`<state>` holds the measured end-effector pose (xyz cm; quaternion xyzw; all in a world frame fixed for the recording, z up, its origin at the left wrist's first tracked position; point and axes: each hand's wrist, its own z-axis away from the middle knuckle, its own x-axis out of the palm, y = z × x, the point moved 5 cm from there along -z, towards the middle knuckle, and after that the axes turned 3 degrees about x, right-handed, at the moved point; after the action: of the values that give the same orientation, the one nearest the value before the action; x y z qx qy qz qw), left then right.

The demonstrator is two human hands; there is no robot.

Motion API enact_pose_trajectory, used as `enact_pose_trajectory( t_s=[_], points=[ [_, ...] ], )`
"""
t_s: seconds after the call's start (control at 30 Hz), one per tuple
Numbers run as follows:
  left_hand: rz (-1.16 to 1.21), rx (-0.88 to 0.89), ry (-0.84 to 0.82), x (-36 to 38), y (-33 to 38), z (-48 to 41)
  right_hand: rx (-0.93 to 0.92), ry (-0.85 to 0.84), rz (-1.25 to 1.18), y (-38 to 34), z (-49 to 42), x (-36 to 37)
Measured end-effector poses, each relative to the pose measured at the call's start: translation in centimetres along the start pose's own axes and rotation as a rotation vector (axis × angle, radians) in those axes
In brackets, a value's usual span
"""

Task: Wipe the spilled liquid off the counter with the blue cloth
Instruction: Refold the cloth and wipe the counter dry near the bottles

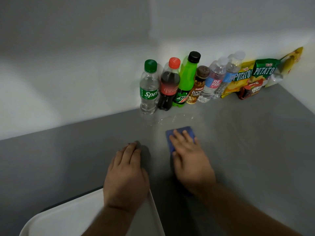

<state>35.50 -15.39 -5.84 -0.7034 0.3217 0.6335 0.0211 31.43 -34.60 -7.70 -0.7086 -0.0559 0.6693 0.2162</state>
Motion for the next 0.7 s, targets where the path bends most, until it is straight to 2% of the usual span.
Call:
enact_pose_trajectory(
  t_s=[0.1,0.2,0.53,0.7],
  points=[
    [0.01,-0.008,-0.029,0.3,-0.1,-0.1,-0.171,-0.05,0.01,-4.4,-0.2,1.8],
    [0.001,-0.031,-0.075,0.4,-0.2,-0.2,-0.243,-0.072,0.061,-5.8,-3.8,1.9],
    [0.048,-0.122,-0.173,-0.4,0.3,-0.4,-0.001,-0.012,0.058,6.6,-7.4,-2.8],
    [-0.02,-0.173,-0.185,-0.3,1.6,-1.0,0.05,0.013,0.062,11.8,-7.3,-4.9]
  ],
)
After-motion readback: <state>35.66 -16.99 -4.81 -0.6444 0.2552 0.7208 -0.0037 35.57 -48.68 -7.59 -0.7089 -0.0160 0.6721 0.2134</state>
